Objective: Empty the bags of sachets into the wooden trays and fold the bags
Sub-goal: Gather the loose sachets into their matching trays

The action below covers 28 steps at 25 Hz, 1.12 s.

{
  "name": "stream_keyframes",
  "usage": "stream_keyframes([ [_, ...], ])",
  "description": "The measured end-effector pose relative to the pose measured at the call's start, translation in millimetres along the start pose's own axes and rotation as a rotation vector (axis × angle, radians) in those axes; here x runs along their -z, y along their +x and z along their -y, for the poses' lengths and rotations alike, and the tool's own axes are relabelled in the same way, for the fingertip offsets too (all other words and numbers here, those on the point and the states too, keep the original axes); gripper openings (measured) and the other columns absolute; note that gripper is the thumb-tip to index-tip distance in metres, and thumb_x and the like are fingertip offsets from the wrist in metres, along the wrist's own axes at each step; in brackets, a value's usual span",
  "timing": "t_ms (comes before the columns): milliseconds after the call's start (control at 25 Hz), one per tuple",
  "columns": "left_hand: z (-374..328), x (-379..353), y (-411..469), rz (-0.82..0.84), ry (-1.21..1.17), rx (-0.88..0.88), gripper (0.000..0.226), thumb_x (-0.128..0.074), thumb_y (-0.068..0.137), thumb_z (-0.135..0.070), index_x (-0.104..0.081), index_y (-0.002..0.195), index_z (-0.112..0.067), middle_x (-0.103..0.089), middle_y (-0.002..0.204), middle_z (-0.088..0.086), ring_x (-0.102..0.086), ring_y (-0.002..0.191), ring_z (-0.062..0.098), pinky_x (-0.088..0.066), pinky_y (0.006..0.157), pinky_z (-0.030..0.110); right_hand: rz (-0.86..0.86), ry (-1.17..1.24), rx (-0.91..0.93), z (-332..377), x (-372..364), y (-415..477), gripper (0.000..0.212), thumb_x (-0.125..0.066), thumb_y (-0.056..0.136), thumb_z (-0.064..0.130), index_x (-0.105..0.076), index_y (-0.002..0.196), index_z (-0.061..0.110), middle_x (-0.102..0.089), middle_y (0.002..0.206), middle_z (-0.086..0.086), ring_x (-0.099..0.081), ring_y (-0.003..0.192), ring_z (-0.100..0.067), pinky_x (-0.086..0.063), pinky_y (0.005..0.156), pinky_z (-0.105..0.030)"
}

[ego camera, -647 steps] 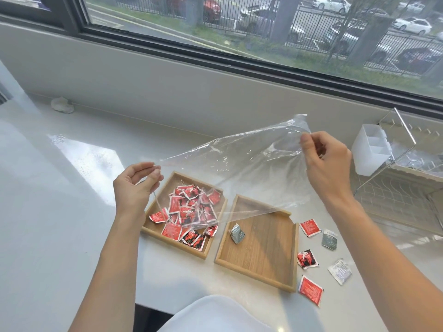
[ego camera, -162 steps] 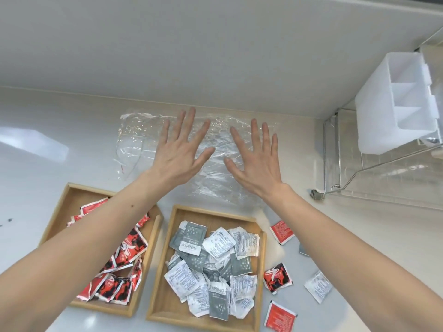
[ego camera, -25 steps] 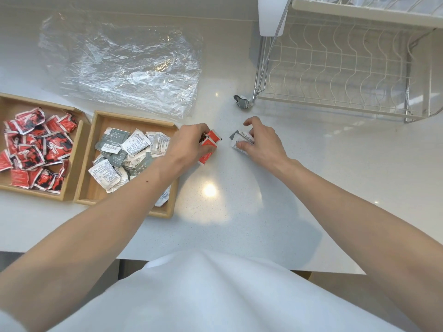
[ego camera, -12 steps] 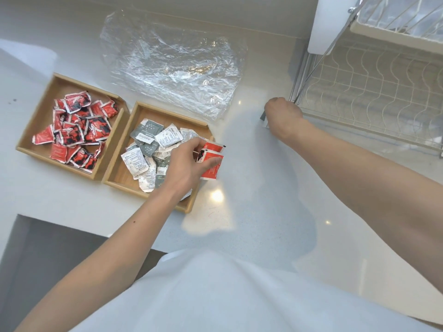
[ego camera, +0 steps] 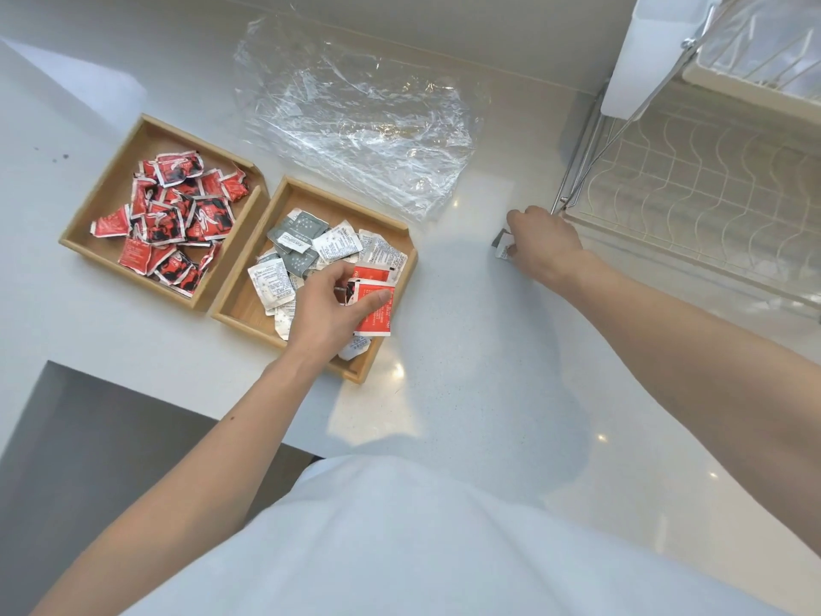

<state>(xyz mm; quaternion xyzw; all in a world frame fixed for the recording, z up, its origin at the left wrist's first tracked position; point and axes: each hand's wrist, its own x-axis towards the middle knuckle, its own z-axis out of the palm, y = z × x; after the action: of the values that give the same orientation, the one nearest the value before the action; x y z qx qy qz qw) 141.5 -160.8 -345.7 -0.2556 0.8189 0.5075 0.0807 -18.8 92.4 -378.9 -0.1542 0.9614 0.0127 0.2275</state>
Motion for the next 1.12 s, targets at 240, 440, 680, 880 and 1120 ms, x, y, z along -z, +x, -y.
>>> stream_keyframes([
  [240, 11.2, 15.0, -18.0, -0.045, -0.211, 0.093, 0.038, -0.083, 0.075, -0.031, -0.069, 0.107, -0.017, -0.074, 0.098, -0.001, -0.071, 0.091, 0.016, -0.061, 0.08, 0.043, -0.051, 0.326, 0.002, 32.7, -17.9, -41.9, 0.03, -0.063, 0.089, 0.033, -0.056, 0.107, 0.01, -0.059, 0.109, -0.013, -0.057, 0.103, -0.034, -0.036, 0.07, -0.034],
  [440, 32.9, 39.1, -32.3, -0.093, -0.323, 0.123, 0.029, -0.08, 0.08, -0.023, -0.069, 0.106, -0.016, -0.073, 0.103, 0.006, -0.071, 0.097, 0.023, -0.06, 0.071, 0.033, -0.142, 0.701, 0.018, 75.0, -22.0, -77.3, 0.023, -0.067, 0.086, 0.035, -0.057, 0.095, 0.016, -0.064, 0.096, -0.008, -0.058, 0.091, -0.03, -0.046, 0.073, -0.039],
  [680, 66.9, 81.7, -29.7, -0.126, -0.365, 0.133, 0.034, -0.077, 0.084, -0.022, -0.066, 0.115, -0.012, -0.072, 0.106, 0.003, -0.071, 0.088, 0.012, -0.058, 0.064, 0.023, -0.169, 0.874, 0.053, 141.2, -26.0, -102.1, 0.024, -0.069, 0.086, 0.039, -0.065, 0.094, 0.017, -0.065, 0.083, 0.005, -0.06, 0.077, -0.016, -0.045, 0.067, -0.031],
  [880, 86.0, 145.7, 5.9, -0.072, -0.251, 0.073, 0.029, -0.075, 0.085, -0.026, -0.065, 0.111, -0.017, -0.07, 0.099, -0.004, -0.066, 0.09, 0.009, -0.055, 0.071, 0.026, -0.192, 0.945, -0.022, 208.6, -26.8, -95.4, 0.022, -0.07, 0.084, 0.038, -0.068, 0.093, 0.018, -0.071, 0.087, 0.004, -0.065, 0.079, -0.013, -0.051, 0.07, -0.033],
  [1120, 108.9, 214.9, 68.1, -0.038, -0.252, 0.039, 0.03, -0.074, 0.087, -0.025, -0.066, 0.112, -0.011, -0.072, 0.1, -0.002, -0.07, 0.09, 0.01, -0.057, 0.07, 0.024, -0.249, 0.84, -0.176, 275.8, -22.7, -78.2, 0.03, -0.065, 0.08, 0.041, -0.058, 0.078, 0.012, -0.063, 0.071, -0.004, -0.059, 0.068, -0.022, -0.048, 0.064, -0.042],
])
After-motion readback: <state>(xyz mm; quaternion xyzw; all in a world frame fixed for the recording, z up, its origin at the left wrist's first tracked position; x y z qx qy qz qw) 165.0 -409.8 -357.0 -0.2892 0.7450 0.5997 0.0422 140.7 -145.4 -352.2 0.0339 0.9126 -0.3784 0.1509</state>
